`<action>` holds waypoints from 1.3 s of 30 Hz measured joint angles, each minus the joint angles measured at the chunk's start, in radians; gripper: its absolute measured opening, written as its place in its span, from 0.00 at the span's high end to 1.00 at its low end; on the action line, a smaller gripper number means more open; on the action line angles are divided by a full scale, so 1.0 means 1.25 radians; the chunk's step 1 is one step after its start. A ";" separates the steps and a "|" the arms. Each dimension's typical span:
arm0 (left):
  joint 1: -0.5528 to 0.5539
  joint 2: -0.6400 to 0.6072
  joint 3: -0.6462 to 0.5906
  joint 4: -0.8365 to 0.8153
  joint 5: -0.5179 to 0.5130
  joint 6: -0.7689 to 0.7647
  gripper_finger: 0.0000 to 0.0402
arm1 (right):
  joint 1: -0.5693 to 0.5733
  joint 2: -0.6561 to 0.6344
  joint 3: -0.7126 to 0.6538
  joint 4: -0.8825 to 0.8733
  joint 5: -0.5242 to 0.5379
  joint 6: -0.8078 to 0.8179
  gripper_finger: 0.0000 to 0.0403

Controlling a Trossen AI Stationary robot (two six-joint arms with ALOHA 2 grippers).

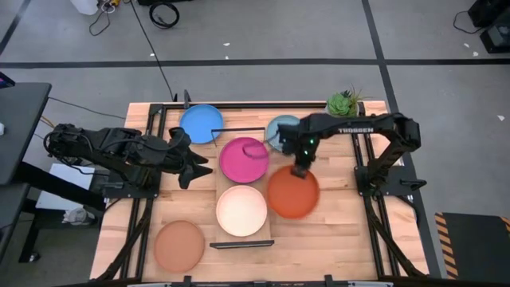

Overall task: Place and stack plates onto a shelf
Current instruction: Stack the orange plate on the pink plate on the shelf

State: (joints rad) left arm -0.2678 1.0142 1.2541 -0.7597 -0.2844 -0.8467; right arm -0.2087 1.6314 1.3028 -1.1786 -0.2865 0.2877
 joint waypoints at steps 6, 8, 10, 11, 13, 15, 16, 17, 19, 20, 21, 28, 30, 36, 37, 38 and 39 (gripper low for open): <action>0.000 0.000 0.000 0.000 -0.008 0.002 0.38 | -0.010 0.000 0.078 0.109 0.094 0.171 0.96; 0.000 0.000 0.000 0.000 -0.008 0.002 0.38 | -0.009 0.001 0.082 0.171 0.109 0.207 0.96; 0.000 0.000 0.000 0.000 -0.013 0.004 0.38 | -0.008 0.002 0.083 0.246 0.109 0.238 0.96; 0.000 0.000 0.000 0.000 -0.019 0.004 0.38 | -0.007 0.007 0.083 0.283 0.109 0.250 0.96; 0.000 0.000 0.000 0.000 -0.035 0.004 0.38 | -0.005 0.019 0.084 0.352 0.115 0.271 0.96; 0.000 0.000 0.000 0.001 -0.047 0.004 0.38 | -0.005 0.037 0.084 0.404 0.129 0.285 0.96; 0.000 0.000 0.000 0.001 -0.049 0.004 0.38 | -0.006 0.046 0.084 0.425 0.130 0.294 0.96; 0.000 0.000 0.000 0.002 -0.049 0.004 0.38 | -0.008 0.056 0.084 0.438 0.132 0.299 0.96; 0.000 0.000 0.000 0.005 -0.048 0.004 0.38 | -0.012 0.073 0.084 0.446 0.136 0.300 0.96; -0.001 0.000 0.000 0.004 -0.048 0.001 0.38 | -0.014 0.083 0.084 0.445 0.144 0.300 0.96; -0.004 0.000 0.000 0.005 -0.048 -0.002 0.38 | -0.015 0.091 0.083 0.440 0.153 0.300 0.96; -0.027 0.000 0.000 0.006 -0.048 -0.005 0.38 | -0.025 0.108 0.083 0.444 0.204 0.293 0.90; -0.033 0.000 0.000 0.006 -0.048 -0.004 0.38 | -0.033 0.104 0.083 0.440 0.218 0.290 0.87; -0.049 0.000 0.000 0.006 -0.048 -0.004 0.38 | -0.060 0.091 0.083 0.439 0.177 0.247 0.84; -0.053 0.000 0.000 0.005 -0.048 -0.004 0.38 | -0.062 0.085 0.083 0.433 0.173 0.238 0.84; -0.056 0.000 0.000 0.004 -0.048 -0.004 0.38 | -0.064 0.078 0.083 0.431 0.173 0.232 0.84; -0.058 0.000 0.000 0.004 -0.048 -0.004 0.38 | -0.064 0.072 0.083 0.433 0.172 0.230 0.84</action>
State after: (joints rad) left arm -0.3409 1.0144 1.2541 -0.7545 -0.3441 -0.8516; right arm -0.2892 1.7218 1.4066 -0.6376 -0.0716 0.5748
